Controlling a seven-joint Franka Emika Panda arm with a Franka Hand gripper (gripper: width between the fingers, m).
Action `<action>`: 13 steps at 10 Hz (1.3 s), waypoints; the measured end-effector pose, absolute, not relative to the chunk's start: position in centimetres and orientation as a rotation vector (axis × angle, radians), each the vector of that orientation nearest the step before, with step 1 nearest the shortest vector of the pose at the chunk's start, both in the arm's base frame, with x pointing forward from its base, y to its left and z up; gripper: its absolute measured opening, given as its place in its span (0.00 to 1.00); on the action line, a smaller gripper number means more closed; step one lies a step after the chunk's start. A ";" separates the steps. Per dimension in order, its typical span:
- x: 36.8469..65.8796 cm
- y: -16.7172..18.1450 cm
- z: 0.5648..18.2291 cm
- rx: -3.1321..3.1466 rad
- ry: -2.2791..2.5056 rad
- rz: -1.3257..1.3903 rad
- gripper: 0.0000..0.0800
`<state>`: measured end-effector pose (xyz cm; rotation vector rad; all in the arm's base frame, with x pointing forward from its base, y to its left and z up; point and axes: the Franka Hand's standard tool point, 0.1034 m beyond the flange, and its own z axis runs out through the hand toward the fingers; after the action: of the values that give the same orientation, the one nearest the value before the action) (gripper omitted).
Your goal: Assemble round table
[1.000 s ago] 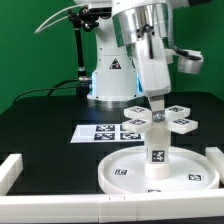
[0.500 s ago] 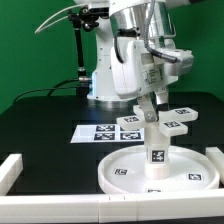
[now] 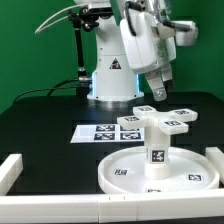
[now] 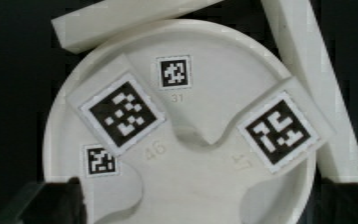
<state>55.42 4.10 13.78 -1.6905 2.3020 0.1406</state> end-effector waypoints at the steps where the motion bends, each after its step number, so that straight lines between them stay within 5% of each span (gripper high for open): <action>1: 55.4 4.1 13.6 -1.719 2.283 0.138 0.81; 13: 55.2 4.8 13.6 -2.832 0.772 0.094 0.81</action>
Offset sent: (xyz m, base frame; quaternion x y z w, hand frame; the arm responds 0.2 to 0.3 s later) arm 0.0040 0.0063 -0.0006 -0.0539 -0.0223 -0.2865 0.9563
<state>55.17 4.78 13.61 -2.8323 0.7722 0.0940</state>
